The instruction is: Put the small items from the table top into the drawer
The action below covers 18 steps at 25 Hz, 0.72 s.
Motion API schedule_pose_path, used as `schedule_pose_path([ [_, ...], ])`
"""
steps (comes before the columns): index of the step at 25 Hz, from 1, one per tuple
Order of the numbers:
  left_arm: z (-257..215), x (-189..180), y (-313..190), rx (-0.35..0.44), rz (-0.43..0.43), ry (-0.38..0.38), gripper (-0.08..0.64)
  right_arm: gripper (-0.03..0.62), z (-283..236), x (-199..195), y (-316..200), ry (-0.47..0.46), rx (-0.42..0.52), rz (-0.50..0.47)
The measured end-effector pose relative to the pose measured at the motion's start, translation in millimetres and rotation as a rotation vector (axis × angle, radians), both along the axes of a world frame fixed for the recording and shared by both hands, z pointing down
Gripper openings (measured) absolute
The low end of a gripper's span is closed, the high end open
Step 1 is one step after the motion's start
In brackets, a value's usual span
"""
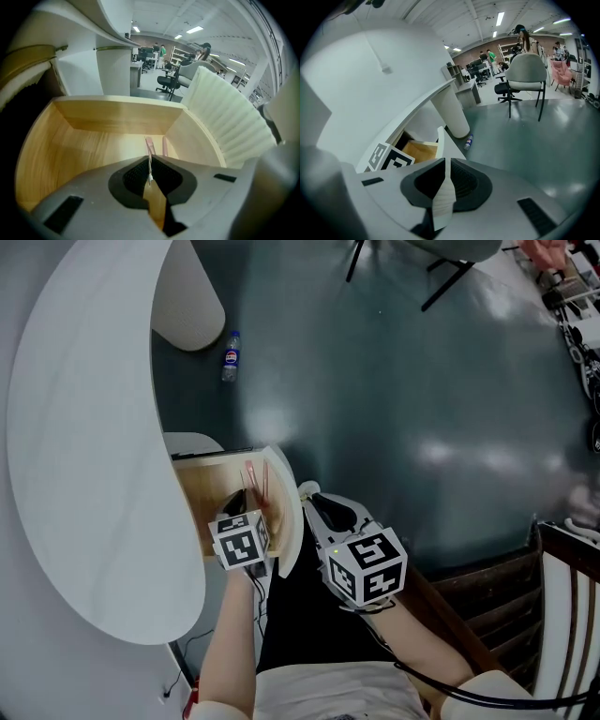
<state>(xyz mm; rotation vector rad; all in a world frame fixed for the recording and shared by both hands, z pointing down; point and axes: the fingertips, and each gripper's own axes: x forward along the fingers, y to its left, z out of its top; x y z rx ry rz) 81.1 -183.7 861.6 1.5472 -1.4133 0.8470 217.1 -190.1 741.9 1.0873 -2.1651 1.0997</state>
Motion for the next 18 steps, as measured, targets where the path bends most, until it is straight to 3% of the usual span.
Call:
schedule_pose_path([
  [18,29.4,-4.3,-9.5,-0.067,-0.065,0.012,0.041,0.052,15.2,-0.6,-6.1,-0.023,-0.031,-0.012],
])
